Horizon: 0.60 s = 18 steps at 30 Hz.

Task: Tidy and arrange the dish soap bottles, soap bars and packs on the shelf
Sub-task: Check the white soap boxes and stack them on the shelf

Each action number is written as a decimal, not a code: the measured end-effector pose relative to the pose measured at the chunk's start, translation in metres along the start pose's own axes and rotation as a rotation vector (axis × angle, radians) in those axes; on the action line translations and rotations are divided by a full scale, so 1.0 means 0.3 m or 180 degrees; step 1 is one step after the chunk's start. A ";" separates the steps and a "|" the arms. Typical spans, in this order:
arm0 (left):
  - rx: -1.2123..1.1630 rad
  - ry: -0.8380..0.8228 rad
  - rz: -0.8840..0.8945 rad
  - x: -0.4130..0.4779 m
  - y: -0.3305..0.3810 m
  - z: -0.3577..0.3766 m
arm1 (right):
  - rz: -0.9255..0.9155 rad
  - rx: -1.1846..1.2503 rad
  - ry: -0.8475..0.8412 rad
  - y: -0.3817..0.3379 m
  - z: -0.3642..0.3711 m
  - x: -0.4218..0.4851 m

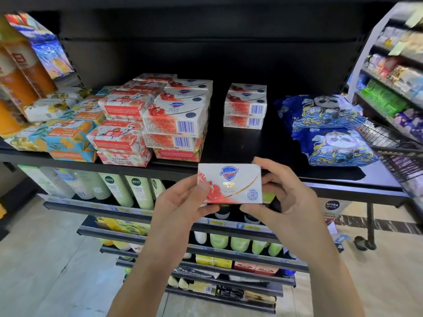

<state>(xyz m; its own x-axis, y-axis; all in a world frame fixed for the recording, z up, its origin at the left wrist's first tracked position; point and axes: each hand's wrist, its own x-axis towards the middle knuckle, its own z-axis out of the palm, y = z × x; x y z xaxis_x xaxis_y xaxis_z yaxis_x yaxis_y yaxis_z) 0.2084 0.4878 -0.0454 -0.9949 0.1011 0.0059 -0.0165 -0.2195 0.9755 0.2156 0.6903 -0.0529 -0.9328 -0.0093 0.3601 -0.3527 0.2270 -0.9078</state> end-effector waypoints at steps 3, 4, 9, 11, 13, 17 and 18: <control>-0.0133 0.0078 -0.0086 -0.006 -0.002 -0.013 | 0.0264 0.0193 -0.0102 -0.009 0.002 -0.016; -0.0149 0.0078 -0.0097 -0.008 -0.004 -0.016 | 0.0370 0.0324 -0.0071 -0.017 0.005 -0.019; -0.0264 0.0073 -0.0061 -0.022 -0.005 -0.003 | 0.0856 0.0684 0.0126 -0.027 0.017 -0.011; -0.0261 0.0058 -0.0032 -0.027 -0.007 0.003 | 0.0893 0.0761 0.0096 -0.019 0.016 -0.012; -0.0243 0.0044 -0.0039 -0.028 -0.008 0.004 | 0.0889 0.0900 0.0126 -0.016 0.017 -0.013; -0.0213 -0.0034 -0.0069 -0.027 -0.003 0.002 | 0.0771 0.1100 0.0175 -0.002 0.018 -0.014; -0.0203 -0.0053 -0.0058 -0.028 -0.003 0.001 | 0.0720 0.1144 0.0193 0.003 0.018 -0.014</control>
<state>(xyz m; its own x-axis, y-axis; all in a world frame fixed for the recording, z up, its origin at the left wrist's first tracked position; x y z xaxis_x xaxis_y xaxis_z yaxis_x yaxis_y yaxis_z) 0.2167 0.4874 -0.0462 -0.9925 0.1217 -0.0076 -0.0415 -0.2788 0.9595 0.2189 0.6853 -0.0564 -0.9874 0.0615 0.1456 -0.1529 -0.1372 -0.9787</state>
